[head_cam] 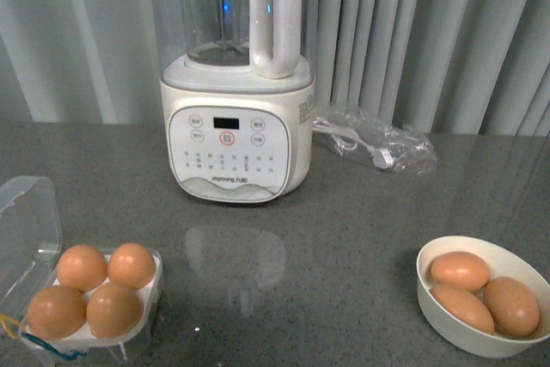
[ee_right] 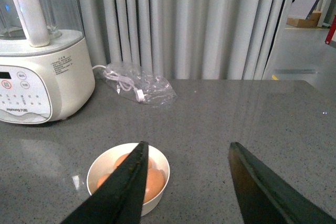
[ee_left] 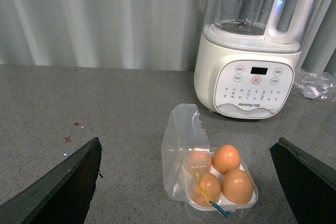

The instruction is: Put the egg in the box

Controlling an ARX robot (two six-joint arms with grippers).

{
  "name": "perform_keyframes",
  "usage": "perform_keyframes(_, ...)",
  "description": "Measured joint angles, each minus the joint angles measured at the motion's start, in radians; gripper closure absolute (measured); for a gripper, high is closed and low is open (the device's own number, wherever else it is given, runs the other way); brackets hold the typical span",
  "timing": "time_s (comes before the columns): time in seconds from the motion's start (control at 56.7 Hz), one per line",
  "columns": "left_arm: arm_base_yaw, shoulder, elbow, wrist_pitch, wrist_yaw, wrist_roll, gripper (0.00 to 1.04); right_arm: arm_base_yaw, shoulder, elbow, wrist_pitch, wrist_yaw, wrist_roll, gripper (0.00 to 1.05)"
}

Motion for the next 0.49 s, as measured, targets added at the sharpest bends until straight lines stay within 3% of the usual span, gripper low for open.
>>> perform_keyframes(0.247, 0.000, 0.000, 0.000, 0.000, 0.000, 0.000, 0.07, 0.000, 0.000, 0.000, 0.000, 0.000, 0.000, 0.06)
perform_keyframes(0.441, 0.001, 0.001, 0.001, -0.001, 0.003, 0.000, 0.07, 0.000, 0.000, 0.000, 0.000, 0.000, 0.000, 0.07)
perform_keyframes(0.494, 0.021, 0.050, 0.023, -0.061, 0.075, -0.060, 0.07, 0.000, 0.000, 0.000, 0.000, 0.001, 0.000, 0.07)
